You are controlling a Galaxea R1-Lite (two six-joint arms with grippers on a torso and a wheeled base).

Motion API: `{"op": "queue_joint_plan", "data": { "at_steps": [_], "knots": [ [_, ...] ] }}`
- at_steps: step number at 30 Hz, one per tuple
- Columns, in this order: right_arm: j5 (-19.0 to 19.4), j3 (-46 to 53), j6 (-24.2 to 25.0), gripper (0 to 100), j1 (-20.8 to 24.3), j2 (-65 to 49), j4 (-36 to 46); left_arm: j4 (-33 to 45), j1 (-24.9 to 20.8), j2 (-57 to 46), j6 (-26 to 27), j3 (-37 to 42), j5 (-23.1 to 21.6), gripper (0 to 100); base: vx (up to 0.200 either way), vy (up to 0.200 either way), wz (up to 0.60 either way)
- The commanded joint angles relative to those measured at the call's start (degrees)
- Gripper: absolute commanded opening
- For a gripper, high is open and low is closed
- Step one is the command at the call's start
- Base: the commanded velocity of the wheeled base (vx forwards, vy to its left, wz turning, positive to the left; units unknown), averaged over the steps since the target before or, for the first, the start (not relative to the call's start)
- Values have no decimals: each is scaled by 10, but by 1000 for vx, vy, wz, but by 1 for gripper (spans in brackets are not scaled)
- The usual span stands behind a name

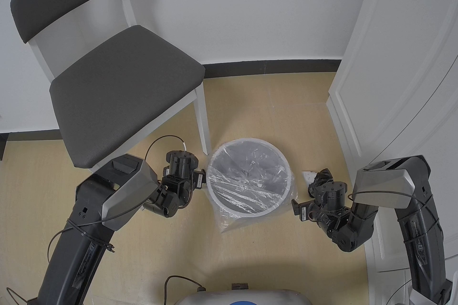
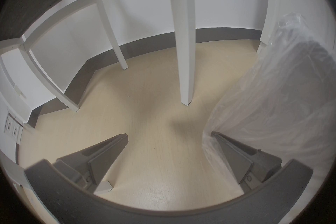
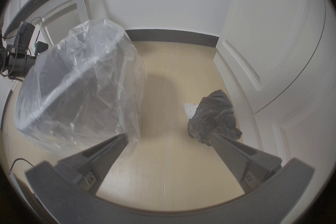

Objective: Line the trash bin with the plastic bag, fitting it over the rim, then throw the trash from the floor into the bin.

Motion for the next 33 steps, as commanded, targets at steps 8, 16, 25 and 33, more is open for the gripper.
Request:
{"op": "queue_joint_plan", "data": {
  "at_steps": [8,16,25,33],
  "knots": [
    [20,-34,4,100,1,-1,49,-11,5,-41,-23,70,0,100,0,0,0],
    [39,43,20,100,-3,-122,27,-122,-5,-154,-26,264,-22,100,0,0,0],
    [92,98,-2,100,-40,-204,57,-143,-47,-300,-24,412,-45,100,0,0,0],
    [126,100,2,100,-57,-227,59,-82,-122,-339,5,366,-40,100,0,0,0]
  ]
}}
